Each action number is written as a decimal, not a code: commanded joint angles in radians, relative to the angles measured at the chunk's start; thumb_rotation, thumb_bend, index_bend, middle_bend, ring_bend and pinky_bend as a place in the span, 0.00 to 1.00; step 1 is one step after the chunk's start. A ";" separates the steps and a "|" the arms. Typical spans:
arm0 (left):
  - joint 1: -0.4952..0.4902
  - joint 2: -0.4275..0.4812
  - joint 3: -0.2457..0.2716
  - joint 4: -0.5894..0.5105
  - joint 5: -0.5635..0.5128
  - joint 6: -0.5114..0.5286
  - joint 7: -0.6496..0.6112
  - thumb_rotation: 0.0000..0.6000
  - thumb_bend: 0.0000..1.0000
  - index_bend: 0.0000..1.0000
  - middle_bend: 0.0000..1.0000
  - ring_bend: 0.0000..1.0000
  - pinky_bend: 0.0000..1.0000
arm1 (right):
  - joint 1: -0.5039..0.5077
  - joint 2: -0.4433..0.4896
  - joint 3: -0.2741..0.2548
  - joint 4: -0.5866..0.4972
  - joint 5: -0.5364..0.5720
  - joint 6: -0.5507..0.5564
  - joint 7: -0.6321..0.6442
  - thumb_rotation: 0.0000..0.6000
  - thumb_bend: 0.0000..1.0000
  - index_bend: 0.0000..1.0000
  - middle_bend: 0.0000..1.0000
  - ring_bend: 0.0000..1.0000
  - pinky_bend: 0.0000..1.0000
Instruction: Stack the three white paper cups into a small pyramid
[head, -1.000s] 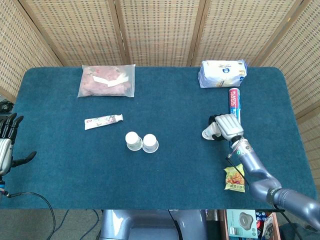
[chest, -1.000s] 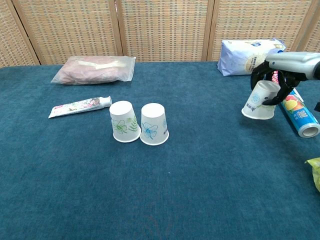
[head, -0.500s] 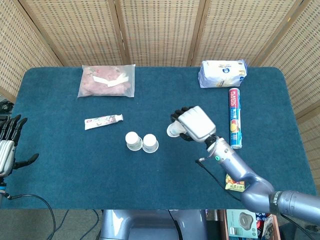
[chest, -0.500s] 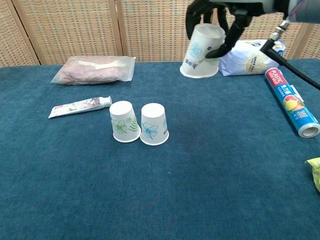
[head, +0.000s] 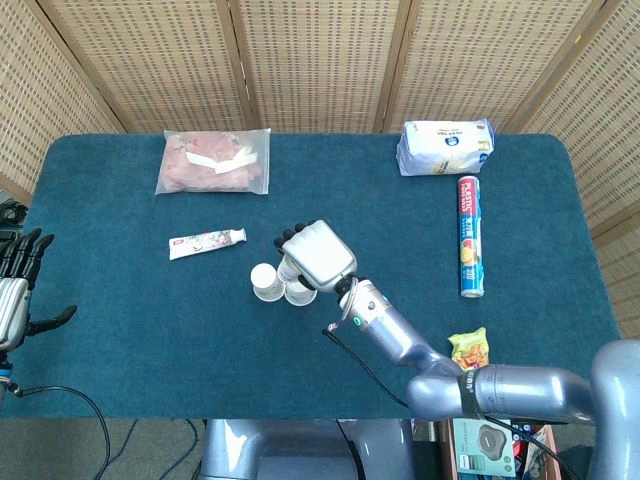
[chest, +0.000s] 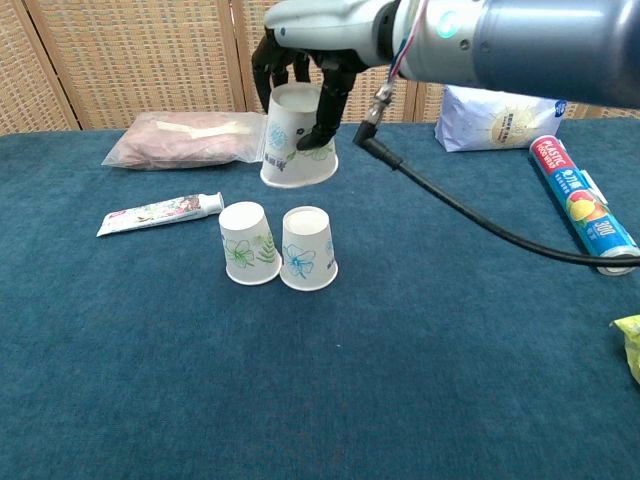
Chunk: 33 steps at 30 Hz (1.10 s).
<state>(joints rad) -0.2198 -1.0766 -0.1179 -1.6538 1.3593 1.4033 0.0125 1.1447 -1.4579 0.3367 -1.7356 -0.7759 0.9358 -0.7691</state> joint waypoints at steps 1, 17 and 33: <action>0.001 -0.002 -0.003 0.002 -0.002 0.002 0.003 1.00 0.21 0.00 0.00 0.00 0.00 | 0.054 -0.061 -0.014 0.041 0.072 0.039 -0.060 1.00 0.44 0.46 0.51 0.44 0.57; 0.000 0.001 -0.007 0.011 -0.009 -0.020 -0.010 1.00 0.21 0.00 0.00 0.00 0.00 | 0.120 -0.147 -0.052 0.093 0.158 0.086 -0.109 1.00 0.44 0.46 0.51 0.44 0.57; 0.002 0.005 -0.009 0.010 -0.006 -0.023 -0.016 1.00 0.21 0.00 0.00 0.00 0.00 | 0.151 -0.184 -0.064 0.129 0.196 0.105 -0.125 1.00 0.44 0.45 0.51 0.44 0.57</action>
<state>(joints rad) -0.2173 -1.0717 -0.1265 -1.6442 1.3536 1.3810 -0.0032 1.2953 -1.6418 0.2732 -1.6073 -0.5808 1.0404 -0.8942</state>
